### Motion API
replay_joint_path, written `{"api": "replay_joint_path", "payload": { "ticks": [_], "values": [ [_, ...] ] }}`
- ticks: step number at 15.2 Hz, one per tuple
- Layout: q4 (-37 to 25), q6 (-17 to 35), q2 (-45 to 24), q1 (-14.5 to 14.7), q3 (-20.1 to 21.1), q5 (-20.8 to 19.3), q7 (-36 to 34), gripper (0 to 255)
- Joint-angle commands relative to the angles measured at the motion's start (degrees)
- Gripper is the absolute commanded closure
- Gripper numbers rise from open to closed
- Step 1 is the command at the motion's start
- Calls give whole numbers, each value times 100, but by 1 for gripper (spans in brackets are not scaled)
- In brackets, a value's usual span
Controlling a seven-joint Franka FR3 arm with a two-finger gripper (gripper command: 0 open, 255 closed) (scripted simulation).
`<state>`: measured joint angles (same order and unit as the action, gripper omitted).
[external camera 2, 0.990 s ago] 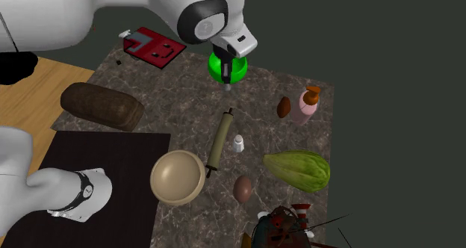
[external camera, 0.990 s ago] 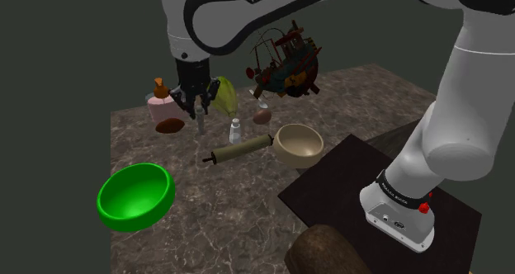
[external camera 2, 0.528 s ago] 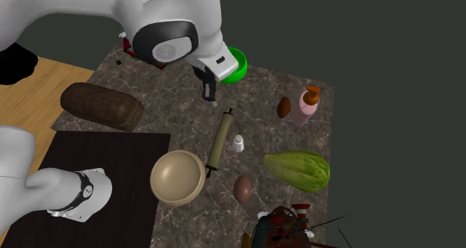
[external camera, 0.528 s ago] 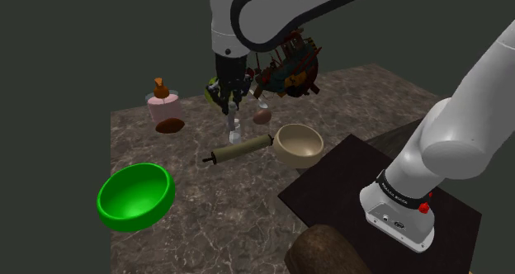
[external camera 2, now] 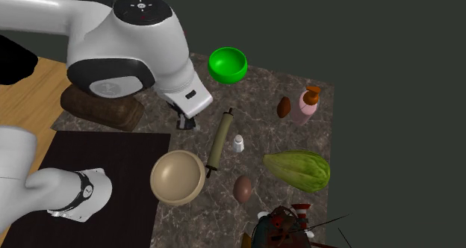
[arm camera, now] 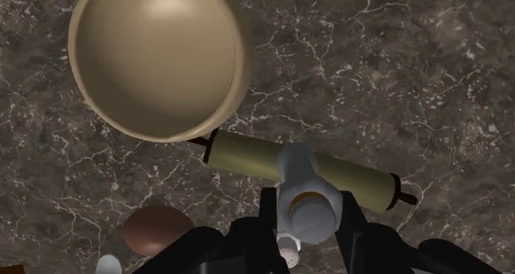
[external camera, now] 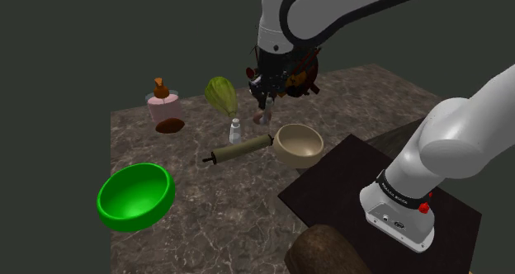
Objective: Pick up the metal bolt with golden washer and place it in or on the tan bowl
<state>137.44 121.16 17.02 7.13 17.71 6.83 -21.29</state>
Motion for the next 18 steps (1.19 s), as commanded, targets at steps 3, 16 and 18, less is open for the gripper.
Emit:
{"api": "replay_joint_path", "payload": {
  "ticks": [3,16,18],
  "values": [
    [638,-115,731,-85,-362,75,529,255],
    [1892,-115,1934,-369,-1109,-137,1461,255],
    [2001,74,1854,-366,-1097,-127,1464,255]
  ]
}}
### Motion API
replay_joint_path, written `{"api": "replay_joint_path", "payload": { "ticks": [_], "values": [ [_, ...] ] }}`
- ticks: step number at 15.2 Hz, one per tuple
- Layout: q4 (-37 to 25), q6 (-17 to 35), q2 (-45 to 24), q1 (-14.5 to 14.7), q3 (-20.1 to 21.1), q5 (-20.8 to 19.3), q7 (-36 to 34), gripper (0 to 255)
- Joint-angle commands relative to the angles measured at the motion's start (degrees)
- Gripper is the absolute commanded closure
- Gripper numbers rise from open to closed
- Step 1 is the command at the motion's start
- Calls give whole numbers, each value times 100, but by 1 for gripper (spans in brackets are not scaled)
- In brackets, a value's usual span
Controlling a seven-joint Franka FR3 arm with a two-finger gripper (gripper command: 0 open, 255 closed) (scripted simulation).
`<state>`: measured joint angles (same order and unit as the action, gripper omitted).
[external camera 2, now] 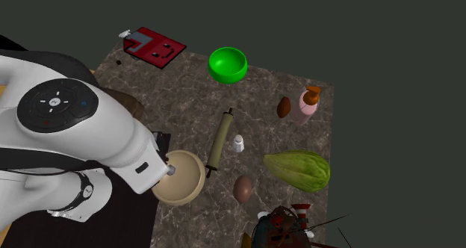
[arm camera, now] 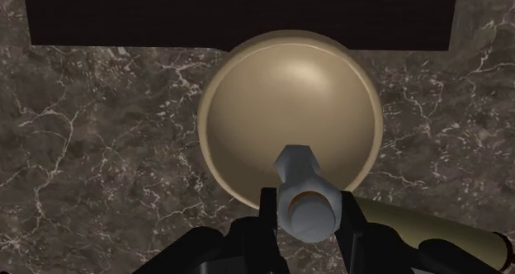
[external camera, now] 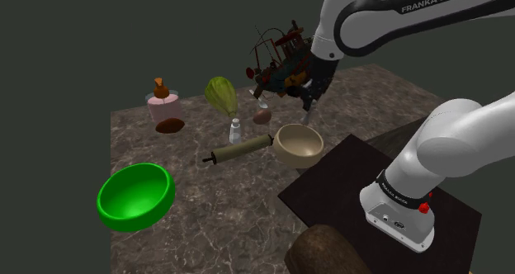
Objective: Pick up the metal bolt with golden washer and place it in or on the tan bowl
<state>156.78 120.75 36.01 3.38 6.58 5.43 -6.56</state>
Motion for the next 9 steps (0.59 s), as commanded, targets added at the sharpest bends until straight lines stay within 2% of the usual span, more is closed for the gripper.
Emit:
{"api": "replay_joint_path", "payload": {
  "ticks": [1,9],
  "values": [
    [118,210,-88,10,22,17,-7,255],
    [492,1014,-519,18,71,57,4,255]
  ]
}}
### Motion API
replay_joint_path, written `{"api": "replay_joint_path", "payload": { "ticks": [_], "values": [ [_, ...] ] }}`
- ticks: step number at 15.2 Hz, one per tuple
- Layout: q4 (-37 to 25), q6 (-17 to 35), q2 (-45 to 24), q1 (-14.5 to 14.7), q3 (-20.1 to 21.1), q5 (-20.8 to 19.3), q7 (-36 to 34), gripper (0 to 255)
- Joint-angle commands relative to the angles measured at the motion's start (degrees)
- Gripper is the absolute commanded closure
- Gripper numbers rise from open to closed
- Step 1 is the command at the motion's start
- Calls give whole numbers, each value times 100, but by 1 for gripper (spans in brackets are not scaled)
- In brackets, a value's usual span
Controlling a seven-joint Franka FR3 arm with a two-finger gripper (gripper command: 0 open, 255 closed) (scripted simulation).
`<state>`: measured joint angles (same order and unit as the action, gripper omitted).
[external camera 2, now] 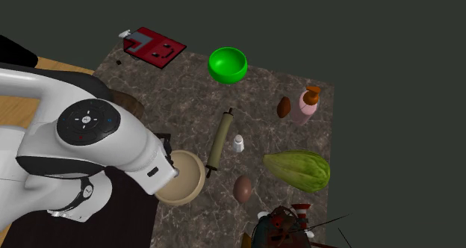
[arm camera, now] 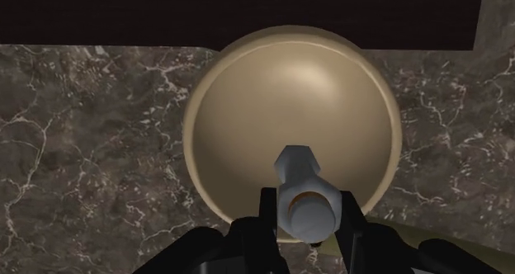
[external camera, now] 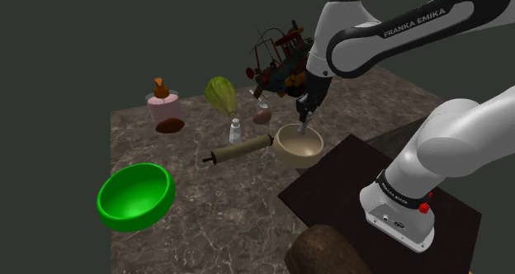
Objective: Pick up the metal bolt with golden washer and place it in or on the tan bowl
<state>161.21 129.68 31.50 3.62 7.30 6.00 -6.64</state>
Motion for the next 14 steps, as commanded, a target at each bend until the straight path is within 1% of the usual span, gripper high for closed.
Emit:
{"api": "replay_joint_path", "payload": {
  "ticks": [1,3,11,12,14],
  "values": [
    [90,226,-133,-6,6,4,13,255],
    [187,504,-313,-6,22,15,16,255],
    [187,504,-313,-6,22,15,15,255],
    [187,504,-313,-6,22,15,15,0],
    [187,504,-314,-6,22,15,15,0]
  ]
}}
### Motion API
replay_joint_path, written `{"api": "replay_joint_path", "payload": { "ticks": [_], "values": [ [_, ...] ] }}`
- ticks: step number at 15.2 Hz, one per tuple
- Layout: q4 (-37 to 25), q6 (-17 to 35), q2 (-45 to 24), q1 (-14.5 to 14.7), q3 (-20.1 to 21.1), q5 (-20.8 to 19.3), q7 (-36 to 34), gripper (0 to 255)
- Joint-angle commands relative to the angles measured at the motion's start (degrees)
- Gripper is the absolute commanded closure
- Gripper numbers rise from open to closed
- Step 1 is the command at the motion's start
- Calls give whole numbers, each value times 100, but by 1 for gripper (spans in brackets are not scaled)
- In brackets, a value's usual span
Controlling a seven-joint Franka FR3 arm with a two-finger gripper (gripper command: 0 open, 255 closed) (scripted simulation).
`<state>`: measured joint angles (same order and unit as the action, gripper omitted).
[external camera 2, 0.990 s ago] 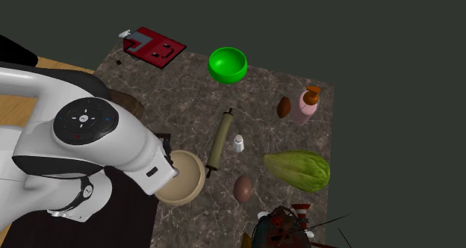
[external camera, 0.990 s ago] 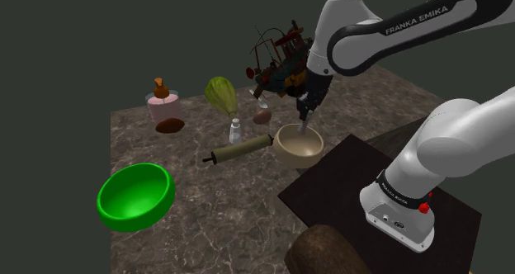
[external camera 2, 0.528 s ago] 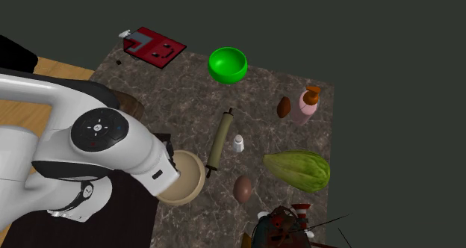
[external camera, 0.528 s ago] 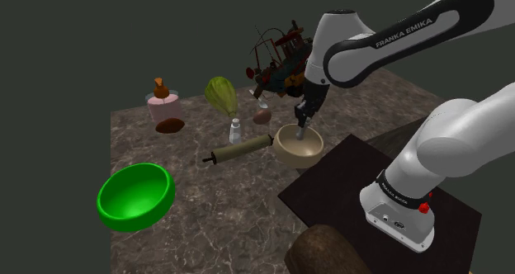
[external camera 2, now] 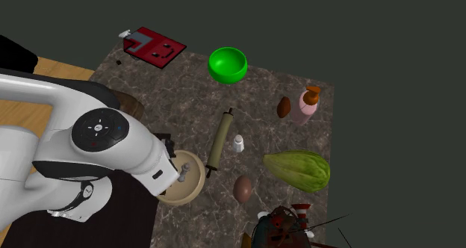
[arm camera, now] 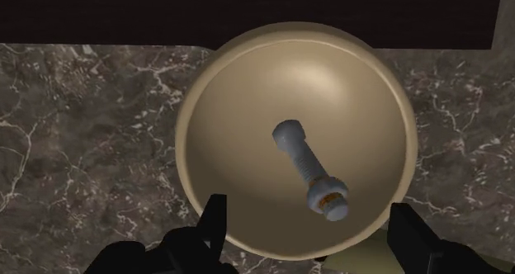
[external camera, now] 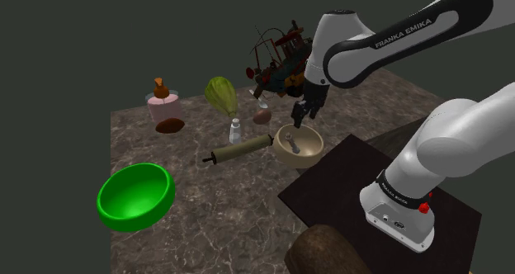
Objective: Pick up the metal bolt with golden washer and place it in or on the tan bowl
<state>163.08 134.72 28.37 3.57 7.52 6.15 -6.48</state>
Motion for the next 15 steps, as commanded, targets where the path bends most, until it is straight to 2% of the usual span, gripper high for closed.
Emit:
{"api": "replay_joint_path", "payload": {
  "ticks": [1,3,7,15],
  "values": [
    [0,0,0,0,0,0,0,0],
    [0,0,0,0,0,0,0,0],
    [-405,-981,576,-13,-64,-47,-3,0],
    [-405,-981,576,-12,-64,-47,-3,0]
  ]
}}
